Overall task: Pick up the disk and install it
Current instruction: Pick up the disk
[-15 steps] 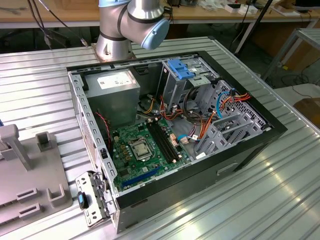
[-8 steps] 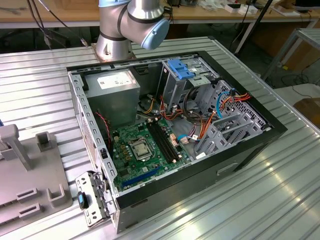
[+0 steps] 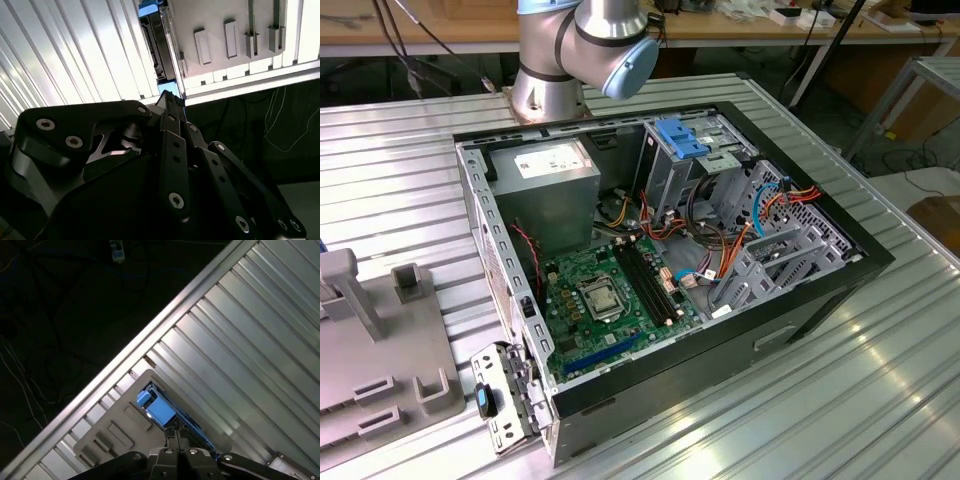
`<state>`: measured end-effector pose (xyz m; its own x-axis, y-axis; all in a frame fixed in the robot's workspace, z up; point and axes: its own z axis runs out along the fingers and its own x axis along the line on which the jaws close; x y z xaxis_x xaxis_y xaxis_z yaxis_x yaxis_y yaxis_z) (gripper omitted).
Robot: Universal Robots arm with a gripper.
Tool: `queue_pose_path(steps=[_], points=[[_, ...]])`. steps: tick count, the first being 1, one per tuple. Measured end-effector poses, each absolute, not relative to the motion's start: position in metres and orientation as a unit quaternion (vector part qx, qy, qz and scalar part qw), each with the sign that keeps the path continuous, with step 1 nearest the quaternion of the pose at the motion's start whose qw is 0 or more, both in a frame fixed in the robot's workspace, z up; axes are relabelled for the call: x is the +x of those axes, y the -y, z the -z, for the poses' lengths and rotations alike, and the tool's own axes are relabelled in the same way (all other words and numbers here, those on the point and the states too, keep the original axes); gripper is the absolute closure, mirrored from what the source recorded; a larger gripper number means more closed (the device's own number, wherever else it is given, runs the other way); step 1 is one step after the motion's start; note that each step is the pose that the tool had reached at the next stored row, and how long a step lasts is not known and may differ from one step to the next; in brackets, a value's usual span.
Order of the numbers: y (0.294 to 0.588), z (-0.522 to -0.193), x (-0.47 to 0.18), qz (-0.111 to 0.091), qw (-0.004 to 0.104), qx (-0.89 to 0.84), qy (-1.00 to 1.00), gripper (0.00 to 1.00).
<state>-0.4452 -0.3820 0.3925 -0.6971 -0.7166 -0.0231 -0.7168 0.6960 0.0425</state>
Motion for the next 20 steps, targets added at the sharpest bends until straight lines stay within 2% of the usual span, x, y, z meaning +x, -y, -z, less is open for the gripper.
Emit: queue_pose_path(steps=[20], points=[[0.382, -0.3922, -0.4459, -0.021, -0.005, -0.608, -0.794, 0.89]])
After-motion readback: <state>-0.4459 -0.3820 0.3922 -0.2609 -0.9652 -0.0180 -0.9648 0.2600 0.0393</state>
